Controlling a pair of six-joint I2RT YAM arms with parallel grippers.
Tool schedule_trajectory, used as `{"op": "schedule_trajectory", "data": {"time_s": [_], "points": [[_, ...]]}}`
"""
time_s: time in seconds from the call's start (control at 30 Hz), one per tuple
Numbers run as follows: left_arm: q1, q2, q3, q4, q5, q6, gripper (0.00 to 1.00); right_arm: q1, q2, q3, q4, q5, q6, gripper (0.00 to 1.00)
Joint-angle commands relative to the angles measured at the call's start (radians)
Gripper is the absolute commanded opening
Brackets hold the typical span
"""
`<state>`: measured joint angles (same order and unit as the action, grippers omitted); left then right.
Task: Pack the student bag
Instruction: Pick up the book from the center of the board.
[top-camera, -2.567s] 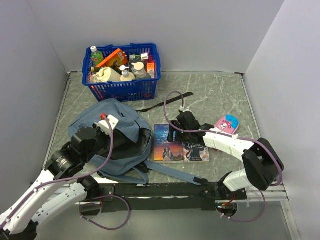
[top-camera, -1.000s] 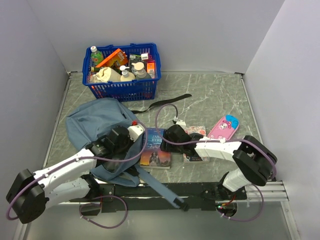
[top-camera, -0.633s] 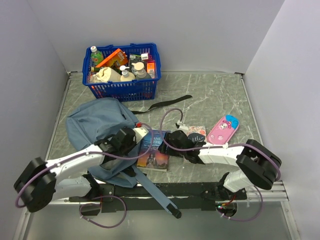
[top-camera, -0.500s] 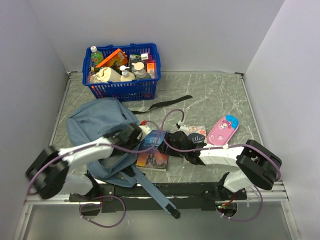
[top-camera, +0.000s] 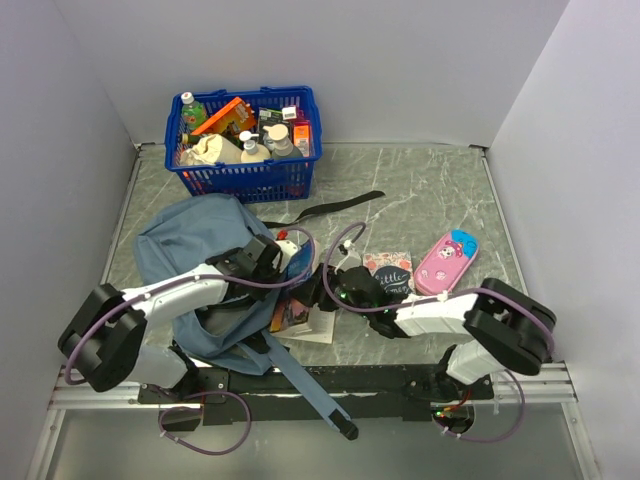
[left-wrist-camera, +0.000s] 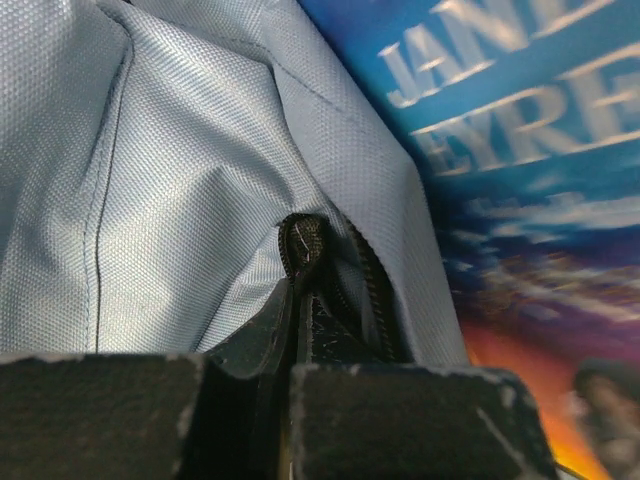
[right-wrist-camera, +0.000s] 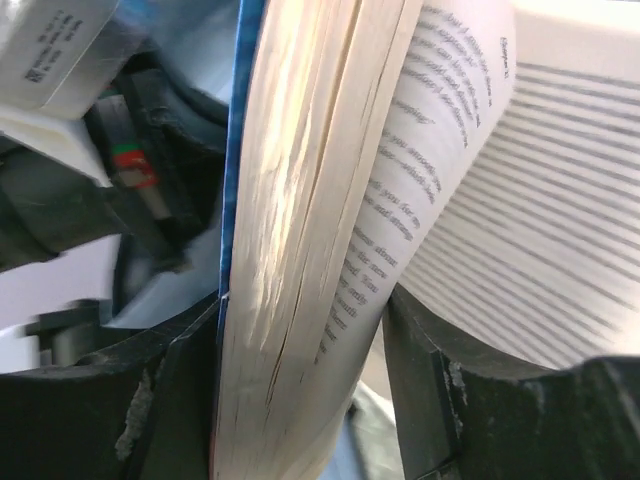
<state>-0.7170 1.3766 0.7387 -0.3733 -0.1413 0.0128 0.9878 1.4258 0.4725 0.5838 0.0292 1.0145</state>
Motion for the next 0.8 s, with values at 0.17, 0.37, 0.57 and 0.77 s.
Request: {"op": "schedule_trajectory", "data": {"time_s": [0.17,0.37,0.57,0.77], "points": [[0.007,-0.151,0.102,0.065,0.204,0.011,0.01,0.029,0.015,0.090,0.075,-0.170,0.023,0.40],[0.033,-0.254,0.120,-0.029,0.213,0.058,0.01,0.012,-0.175,0.167,-0.390,-0.107,-0.158,0.47],[0.031,-0.339,0.105,-0.064,0.198,0.082,0.01,-0.023,-0.231,0.175,-0.492,-0.118,-0.189,0.44],[0.031,-0.395,0.128,-0.104,0.149,0.113,0.01,-0.026,-0.203,0.210,-0.528,-0.146,-0.194,0.36]]}}
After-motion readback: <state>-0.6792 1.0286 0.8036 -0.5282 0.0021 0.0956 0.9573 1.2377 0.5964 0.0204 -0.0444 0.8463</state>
